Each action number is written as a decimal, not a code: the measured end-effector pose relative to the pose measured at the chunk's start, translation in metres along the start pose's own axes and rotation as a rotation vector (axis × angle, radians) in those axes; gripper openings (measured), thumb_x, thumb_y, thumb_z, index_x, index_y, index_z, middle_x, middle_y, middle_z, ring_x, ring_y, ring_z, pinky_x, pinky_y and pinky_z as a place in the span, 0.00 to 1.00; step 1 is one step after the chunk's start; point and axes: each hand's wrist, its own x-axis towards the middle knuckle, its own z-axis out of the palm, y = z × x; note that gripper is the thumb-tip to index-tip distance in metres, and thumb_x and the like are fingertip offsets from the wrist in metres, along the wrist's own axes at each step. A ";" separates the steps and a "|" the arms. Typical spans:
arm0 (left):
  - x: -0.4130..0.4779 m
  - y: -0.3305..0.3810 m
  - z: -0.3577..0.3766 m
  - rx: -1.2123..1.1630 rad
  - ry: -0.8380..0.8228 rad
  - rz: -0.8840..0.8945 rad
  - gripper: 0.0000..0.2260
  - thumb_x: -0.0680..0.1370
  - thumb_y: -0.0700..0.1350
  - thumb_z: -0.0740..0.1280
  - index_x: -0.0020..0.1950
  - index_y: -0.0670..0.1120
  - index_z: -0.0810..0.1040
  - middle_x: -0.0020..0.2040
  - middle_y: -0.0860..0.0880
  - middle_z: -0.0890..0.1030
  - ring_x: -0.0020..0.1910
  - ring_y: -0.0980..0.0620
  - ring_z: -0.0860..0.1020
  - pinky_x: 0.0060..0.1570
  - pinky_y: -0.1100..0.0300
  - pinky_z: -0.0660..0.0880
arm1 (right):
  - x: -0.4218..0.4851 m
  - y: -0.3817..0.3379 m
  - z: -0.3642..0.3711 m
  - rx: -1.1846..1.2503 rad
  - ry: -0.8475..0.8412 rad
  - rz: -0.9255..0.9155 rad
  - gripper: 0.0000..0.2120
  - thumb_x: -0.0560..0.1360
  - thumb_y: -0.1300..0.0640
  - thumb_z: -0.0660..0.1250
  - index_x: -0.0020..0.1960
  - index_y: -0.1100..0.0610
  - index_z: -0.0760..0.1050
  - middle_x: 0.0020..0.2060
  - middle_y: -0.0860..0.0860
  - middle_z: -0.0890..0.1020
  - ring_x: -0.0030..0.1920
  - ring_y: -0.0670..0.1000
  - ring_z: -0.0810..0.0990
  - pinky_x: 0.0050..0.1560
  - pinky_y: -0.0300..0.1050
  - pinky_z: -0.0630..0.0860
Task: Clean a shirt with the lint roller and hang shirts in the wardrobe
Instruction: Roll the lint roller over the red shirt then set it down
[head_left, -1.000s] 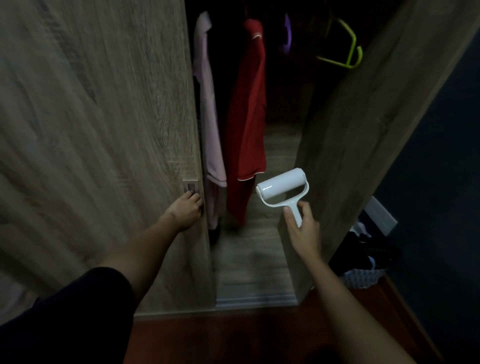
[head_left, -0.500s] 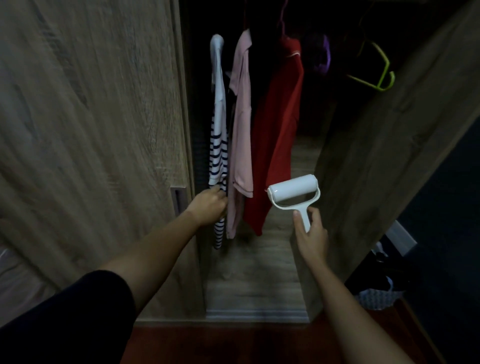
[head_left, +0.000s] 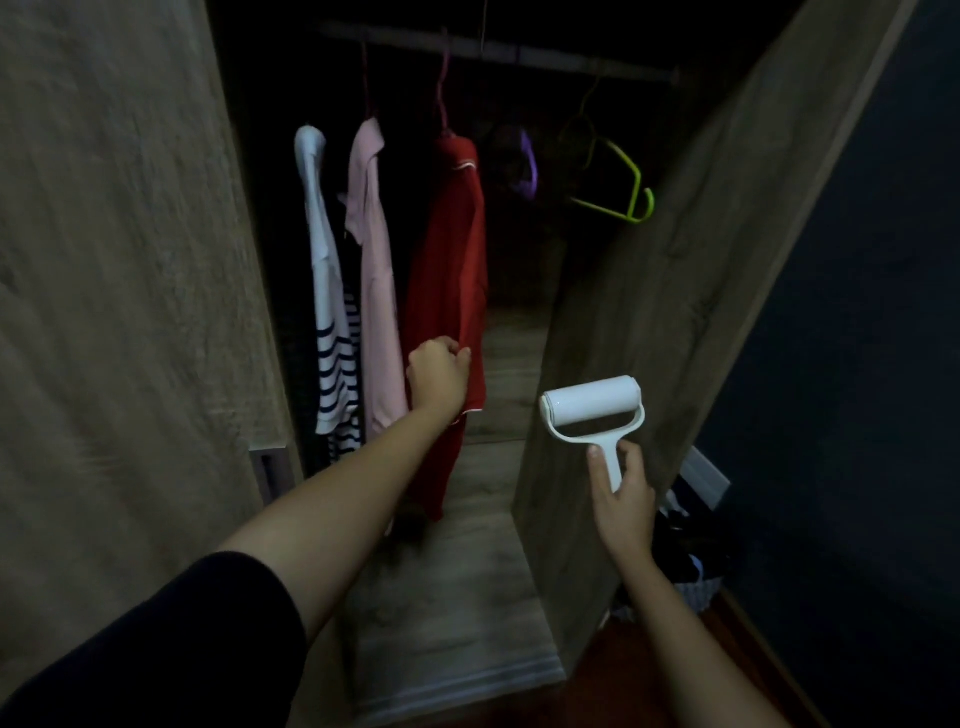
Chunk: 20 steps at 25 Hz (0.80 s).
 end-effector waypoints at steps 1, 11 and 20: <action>-0.001 0.003 0.005 -0.028 -0.017 0.023 0.11 0.76 0.44 0.67 0.50 0.38 0.81 0.44 0.38 0.83 0.48 0.41 0.80 0.46 0.57 0.71 | 0.005 0.002 -0.002 0.010 0.001 0.000 0.10 0.76 0.47 0.62 0.53 0.51 0.71 0.37 0.48 0.80 0.39 0.47 0.79 0.39 0.44 0.73; -0.016 -0.023 -0.107 -0.089 0.438 -0.035 0.07 0.80 0.41 0.59 0.52 0.37 0.72 0.45 0.33 0.80 0.46 0.37 0.78 0.40 0.52 0.64 | 0.047 -0.044 0.107 0.209 -0.189 -0.069 0.05 0.77 0.52 0.62 0.52 0.52 0.70 0.38 0.43 0.78 0.38 0.39 0.77 0.41 0.42 0.69; 0.027 -0.080 -0.184 0.180 0.546 0.267 0.18 0.76 0.48 0.65 0.31 0.44 0.64 0.24 0.52 0.61 0.27 0.56 0.63 0.28 0.64 0.57 | 0.057 -0.166 0.213 0.486 -0.453 -0.314 0.08 0.79 0.49 0.58 0.49 0.53 0.70 0.27 0.47 0.75 0.23 0.44 0.74 0.26 0.36 0.70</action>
